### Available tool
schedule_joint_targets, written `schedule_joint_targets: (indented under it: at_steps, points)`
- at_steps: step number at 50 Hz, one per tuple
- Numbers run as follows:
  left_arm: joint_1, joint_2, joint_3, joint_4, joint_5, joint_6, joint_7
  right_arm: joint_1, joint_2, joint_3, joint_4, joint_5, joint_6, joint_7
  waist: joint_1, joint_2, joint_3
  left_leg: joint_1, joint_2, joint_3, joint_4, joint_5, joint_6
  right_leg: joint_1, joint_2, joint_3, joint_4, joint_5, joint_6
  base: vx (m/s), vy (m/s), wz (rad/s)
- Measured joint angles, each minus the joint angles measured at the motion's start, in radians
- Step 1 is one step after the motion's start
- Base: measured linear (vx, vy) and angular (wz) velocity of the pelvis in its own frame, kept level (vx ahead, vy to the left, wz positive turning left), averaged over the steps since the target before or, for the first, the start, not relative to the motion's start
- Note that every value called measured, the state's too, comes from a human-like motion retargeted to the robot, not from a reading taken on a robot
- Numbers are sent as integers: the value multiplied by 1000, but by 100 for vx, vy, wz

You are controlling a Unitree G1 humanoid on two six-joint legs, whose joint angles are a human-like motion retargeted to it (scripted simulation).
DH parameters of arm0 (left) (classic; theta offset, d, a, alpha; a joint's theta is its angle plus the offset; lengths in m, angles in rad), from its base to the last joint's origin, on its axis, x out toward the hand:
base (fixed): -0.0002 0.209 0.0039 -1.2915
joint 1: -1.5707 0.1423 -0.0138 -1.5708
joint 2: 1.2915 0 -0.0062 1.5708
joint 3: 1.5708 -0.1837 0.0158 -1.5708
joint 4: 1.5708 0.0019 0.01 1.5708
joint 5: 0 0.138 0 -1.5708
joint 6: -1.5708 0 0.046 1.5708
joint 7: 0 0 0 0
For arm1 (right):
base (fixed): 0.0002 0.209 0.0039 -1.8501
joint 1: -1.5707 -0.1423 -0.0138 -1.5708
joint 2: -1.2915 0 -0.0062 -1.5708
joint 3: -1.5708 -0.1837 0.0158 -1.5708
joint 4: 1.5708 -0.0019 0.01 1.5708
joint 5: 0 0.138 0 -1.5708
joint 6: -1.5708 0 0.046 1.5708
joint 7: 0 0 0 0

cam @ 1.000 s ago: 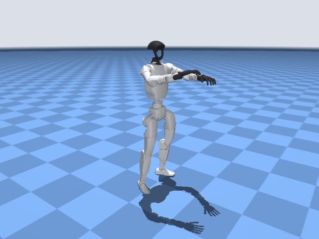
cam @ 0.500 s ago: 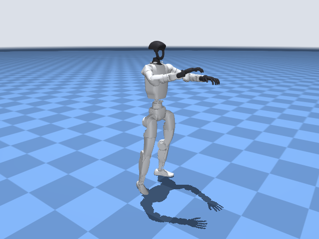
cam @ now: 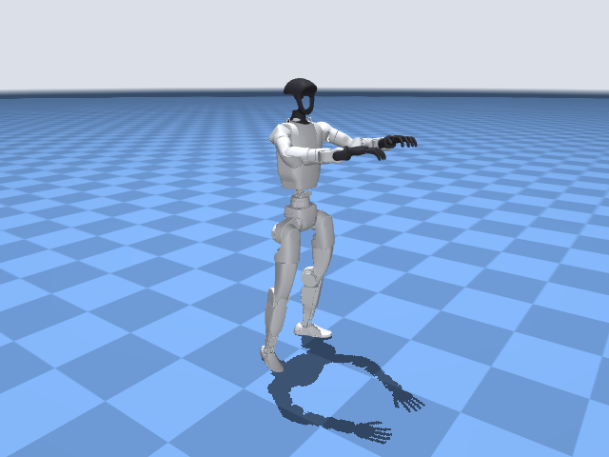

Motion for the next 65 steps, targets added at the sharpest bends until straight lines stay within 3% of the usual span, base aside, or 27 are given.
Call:
schedule_joint_targets:
  at_steps: [7,17,25,35,45,56,65]
  points:
    - [-41,-54,1,-43,13,6,25,-6,24,-4,59,-14,2,8,-20,8,3,0,0,-2,0,0,-3,2,0,-2,0,0,1,0,0,0]
    - [-112,-234,-100,156,7,27,-16,-51,-9,-60,-103,10,25,-88,-70,21,17,5,-2,4,-3,2,-3,2,-1,3,-1,0,1,0,0,0]
    - [-184,-287,-77,87,29,42,60,17,9,-38,-21,7,25,0,-105,41,23,14,0,27,-5,1,-4,-5,3,26,0,1,1,0,0,-5]
    - [-197,-360,-232,172,19,21,-32,-31,-43,-84,-73,29,45,-104,-145,55,22,24,2,65,-6,-3,0,-19,10,63,-2,2,7,0,-2,-20]
    - [-248,-291,-140,81,16,40,42,12,-44,-27,12,9,30,24,-154,58,17,36,7,89,-10,-3,0,-23,19,84,-2,3,6,0,0,-2]
    - [-173,-246,-309,107,-6,-16,-57,-82,-53,-54,-118,48,34,-118,-106,38,13,34,6,69,-10,-1,7,-13,16,65,-3,1,10,0,0,0]
    - [-201,-136,-169,14,-20,10,10,1,38,-15,23,46,29,10,-30,14,10,22,7,27,-8,2,7,1,11,24,1,-3,5,0,0,24]
